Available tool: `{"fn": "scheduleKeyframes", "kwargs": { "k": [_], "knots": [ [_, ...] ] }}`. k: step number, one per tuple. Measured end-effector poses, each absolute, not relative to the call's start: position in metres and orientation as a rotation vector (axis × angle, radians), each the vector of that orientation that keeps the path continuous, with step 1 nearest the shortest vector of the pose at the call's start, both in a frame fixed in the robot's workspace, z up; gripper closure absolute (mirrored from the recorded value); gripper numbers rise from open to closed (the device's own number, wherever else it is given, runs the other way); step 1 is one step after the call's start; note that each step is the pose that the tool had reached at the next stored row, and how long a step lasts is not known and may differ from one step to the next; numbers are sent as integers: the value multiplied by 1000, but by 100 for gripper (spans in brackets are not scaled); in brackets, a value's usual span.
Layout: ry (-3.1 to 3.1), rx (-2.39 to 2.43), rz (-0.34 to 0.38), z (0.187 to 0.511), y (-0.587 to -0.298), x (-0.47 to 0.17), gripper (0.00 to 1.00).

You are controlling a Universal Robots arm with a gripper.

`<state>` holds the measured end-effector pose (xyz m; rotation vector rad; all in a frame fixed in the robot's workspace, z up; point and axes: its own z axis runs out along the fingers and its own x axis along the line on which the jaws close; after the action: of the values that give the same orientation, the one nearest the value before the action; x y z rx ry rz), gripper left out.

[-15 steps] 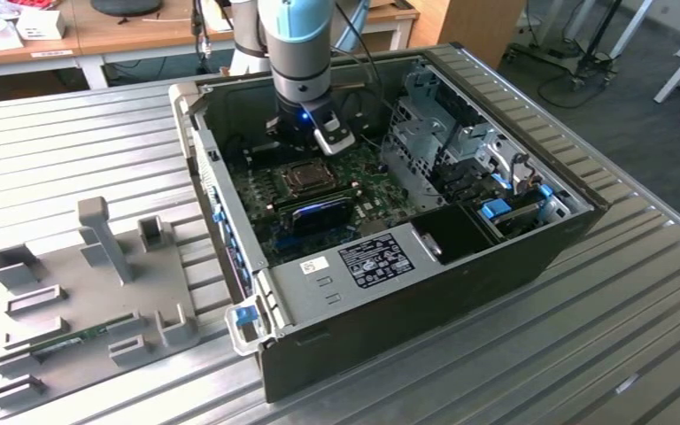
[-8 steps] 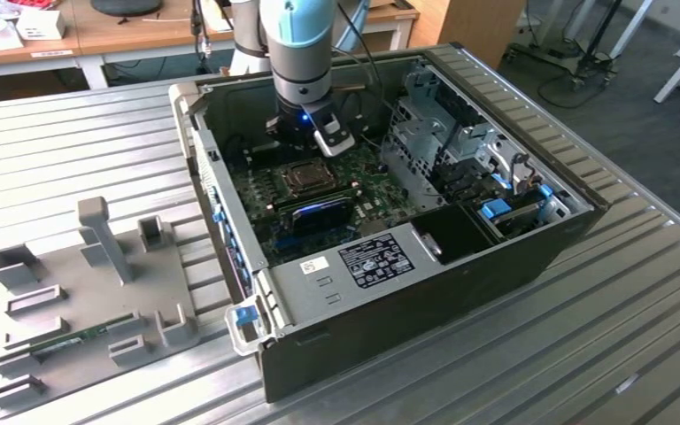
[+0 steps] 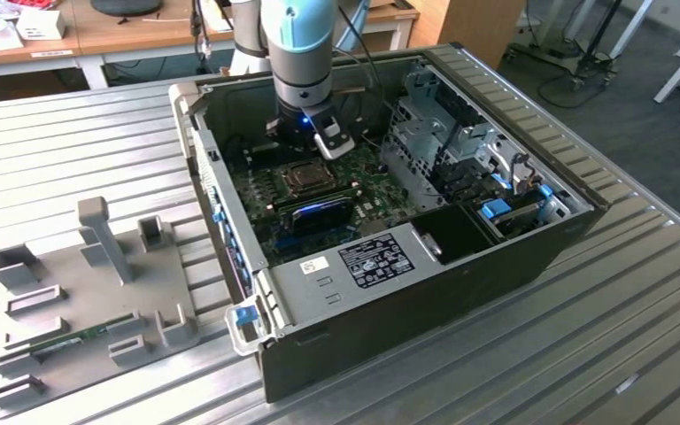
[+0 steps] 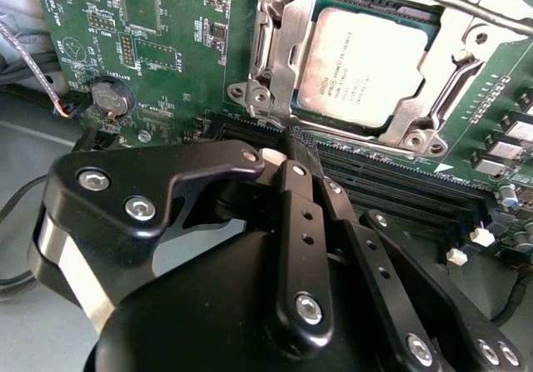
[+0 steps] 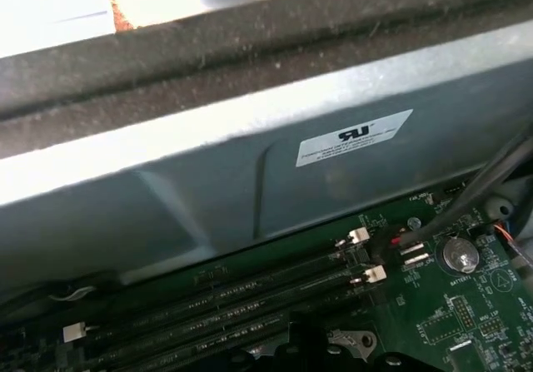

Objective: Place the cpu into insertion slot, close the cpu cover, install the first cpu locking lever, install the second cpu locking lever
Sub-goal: 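Install the first cpu locking lever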

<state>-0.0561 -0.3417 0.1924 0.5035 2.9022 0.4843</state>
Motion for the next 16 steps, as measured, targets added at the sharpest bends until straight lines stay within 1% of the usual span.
{"fn": "scheduleKeyframes", "kwargs": {
  "k": [16],
  "knots": [
    [2902, 504, 491, 189, -342, -56, 90]
  ]
}}
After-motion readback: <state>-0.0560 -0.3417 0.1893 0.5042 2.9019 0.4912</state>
